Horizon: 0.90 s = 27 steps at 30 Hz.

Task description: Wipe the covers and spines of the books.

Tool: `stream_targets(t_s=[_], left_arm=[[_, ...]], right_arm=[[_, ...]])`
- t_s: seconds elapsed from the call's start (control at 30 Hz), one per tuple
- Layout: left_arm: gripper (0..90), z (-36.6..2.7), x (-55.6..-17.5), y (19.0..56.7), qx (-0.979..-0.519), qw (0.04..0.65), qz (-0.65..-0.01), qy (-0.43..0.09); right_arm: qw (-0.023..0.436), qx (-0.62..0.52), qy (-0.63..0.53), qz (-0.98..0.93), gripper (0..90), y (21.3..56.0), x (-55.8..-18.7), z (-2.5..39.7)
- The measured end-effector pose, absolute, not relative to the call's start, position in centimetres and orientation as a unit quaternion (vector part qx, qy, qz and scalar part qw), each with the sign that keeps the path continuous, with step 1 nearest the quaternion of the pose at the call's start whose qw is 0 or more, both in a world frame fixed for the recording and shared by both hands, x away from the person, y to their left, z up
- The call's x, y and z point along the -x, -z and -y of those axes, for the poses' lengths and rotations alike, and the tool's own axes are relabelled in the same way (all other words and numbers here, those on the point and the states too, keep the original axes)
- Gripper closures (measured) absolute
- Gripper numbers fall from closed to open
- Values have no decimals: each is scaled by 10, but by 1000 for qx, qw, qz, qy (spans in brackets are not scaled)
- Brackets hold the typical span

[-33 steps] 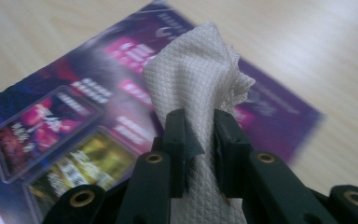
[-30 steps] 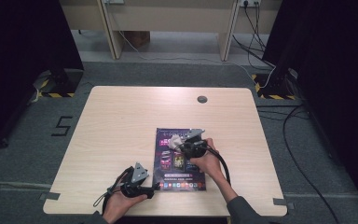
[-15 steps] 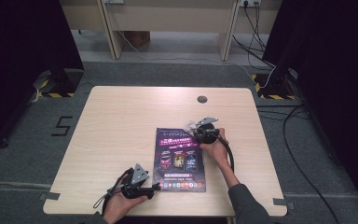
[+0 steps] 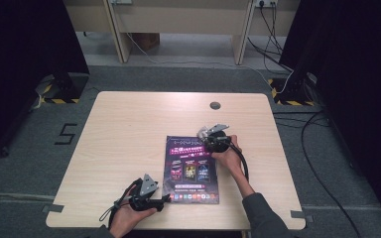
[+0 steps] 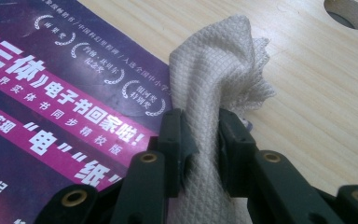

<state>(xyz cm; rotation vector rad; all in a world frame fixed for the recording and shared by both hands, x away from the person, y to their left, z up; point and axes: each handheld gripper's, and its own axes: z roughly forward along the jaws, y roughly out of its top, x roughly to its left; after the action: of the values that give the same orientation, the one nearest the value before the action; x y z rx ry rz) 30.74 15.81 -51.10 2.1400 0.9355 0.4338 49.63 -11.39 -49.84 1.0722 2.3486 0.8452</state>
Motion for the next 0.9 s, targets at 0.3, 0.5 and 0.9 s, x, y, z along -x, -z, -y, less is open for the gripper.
stream_targets(t_s=[0.3,0.5,0.9], left_arm=[[357,-158,-307,511,-834,375,-366,-170],[357,-158,-307,511,-835,374,-367,-169],[355,-158,-308,511,-836,374,-365,-168]], right_arm=[[209,-416,-318,-826,750,500,-504,127],[175,-390,-332,-841,761,493,-492,115],[175,-402,-338,-833,659,487,-489,121]])
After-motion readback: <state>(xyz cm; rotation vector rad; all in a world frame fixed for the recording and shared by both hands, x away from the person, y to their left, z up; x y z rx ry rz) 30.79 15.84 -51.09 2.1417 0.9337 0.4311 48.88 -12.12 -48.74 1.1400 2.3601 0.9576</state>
